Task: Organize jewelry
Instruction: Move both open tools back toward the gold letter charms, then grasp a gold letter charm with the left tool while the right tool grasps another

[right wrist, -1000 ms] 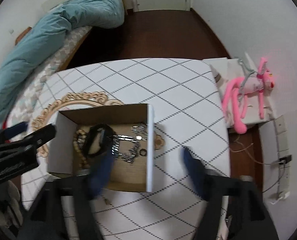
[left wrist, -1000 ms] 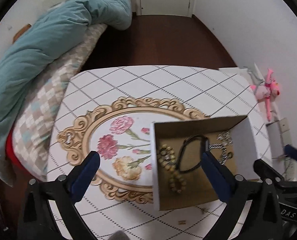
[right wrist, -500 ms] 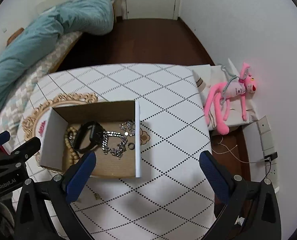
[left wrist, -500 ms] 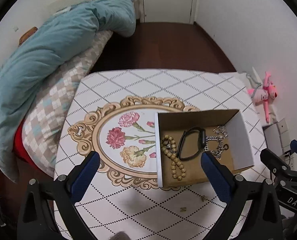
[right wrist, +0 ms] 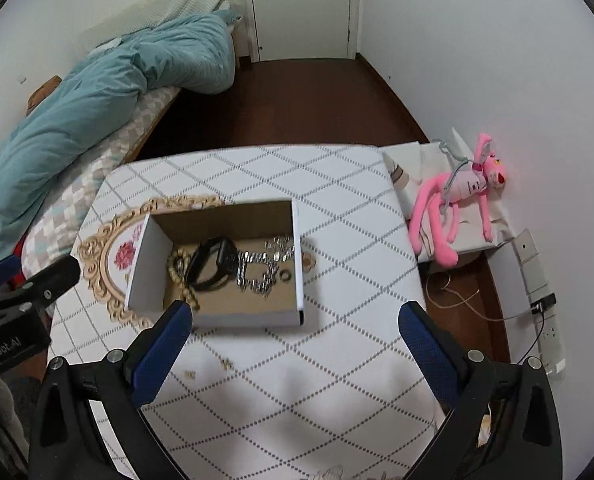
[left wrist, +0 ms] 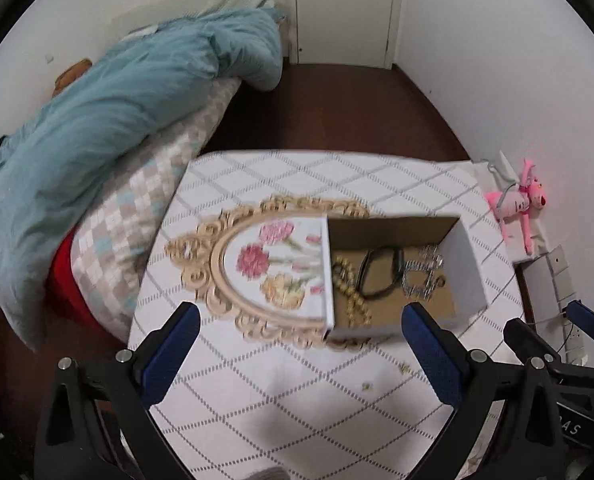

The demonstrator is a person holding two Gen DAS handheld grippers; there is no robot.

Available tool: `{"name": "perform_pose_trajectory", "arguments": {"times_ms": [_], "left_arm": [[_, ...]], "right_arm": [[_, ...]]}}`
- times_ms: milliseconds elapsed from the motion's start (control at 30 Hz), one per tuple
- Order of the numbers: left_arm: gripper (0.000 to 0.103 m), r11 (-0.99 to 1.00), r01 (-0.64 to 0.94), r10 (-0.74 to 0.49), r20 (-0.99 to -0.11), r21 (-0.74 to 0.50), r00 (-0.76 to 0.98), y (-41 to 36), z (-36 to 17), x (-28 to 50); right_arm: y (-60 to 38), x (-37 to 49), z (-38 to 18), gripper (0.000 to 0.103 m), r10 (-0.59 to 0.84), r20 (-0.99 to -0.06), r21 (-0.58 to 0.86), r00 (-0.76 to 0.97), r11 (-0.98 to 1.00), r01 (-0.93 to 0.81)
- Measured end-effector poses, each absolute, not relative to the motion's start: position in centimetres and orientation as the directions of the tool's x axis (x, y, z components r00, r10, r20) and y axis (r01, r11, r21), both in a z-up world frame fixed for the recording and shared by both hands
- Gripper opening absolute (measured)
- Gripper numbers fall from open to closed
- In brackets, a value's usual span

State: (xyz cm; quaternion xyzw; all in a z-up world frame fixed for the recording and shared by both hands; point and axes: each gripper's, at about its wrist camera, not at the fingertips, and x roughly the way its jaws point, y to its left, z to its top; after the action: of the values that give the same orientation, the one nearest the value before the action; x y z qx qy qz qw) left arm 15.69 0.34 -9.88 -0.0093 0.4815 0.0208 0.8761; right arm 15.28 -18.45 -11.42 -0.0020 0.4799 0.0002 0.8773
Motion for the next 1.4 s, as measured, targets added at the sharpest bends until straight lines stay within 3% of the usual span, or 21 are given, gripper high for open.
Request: {"name": "perform_pose_trajectory", "arguments": {"times_ms": [233,400,567,633,733,767,933,1233,1300,1400], "left_arm": [[0.103,0.994,-0.1,0.086,-0.899,0.047,0.43,2.5,-16.9,13.4],[0.103,0.987,-0.142,0.119,-0.934,0.075,0.337,4.4,-21.9,12.8],[0.103,0.981,-0.162,0.148,-0.941,0.102,0.303,5.6,-23.7,12.6],[0.103,0.981,-0.167,0.146,-0.941,0.098,0.306,5.9,-23.9,12.5],[0.103,0.98,-0.169,0.152,-0.937,0.102,0.315,5.9,-23.9,12.4],[0.103,0.98,-0.165,0.162,-0.934,0.114,0.32,5.6,-23.8,12.3],[0.103,0.986,-0.128,0.148,-0.929,0.111,0.339,3.5,-23.0,11.9],[0.102,1.0,0.004,-0.008,-0.933,-0.007,0.359,-3.5,-22.3,12.3],[0.099,1.0,0.024,-0.017,-0.929,-0.009,0.369,-4.6,-22.3,12.4],[0.08,0.999,0.045,-0.001,-0.924,0.018,0.381,-5.7,-22.5,12.4]], "right_arm": [[-16.8,13.7,-17.4,0.1,0.052,-0.869,0.027,0.492,0.998,-0.058],[-14.5,14.2,-21.5,0.08,0.11,-0.896,0.067,0.431,0.991,-0.113],[-12.5,14.6,-24.5,0.047,0.114,-0.915,0.064,0.388,0.988,-0.139],[-12.0,14.5,-25.1,0.043,0.109,-0.909,0.054,0.402,0.988,-0.147],[-11.5,14.3,-25.3,0.016,0.051,-0.897,-0.01,0.438,0.991,-0.137],[-11.5,14.4,-25.4,0.013,0.049,-0.896,-0.013,0.442,0.991,-0.136],[-12.6,14.3,-24.8,0.007,0.07,-0.895,0.018,0.441,0.992,-0.121],[-19.1,12.1,-22.7,0.007,0.08,-0.892,0.097,0.444,0.995,0.015],[-20.1,11.5,-22.6,0.007,0.073,-0.893,0.099,0.445,0.994,0.037],[-21.1,11.0,-22.7,0.007,0.066,-0.895,0.108,0.441,0.992,0.07]]}}
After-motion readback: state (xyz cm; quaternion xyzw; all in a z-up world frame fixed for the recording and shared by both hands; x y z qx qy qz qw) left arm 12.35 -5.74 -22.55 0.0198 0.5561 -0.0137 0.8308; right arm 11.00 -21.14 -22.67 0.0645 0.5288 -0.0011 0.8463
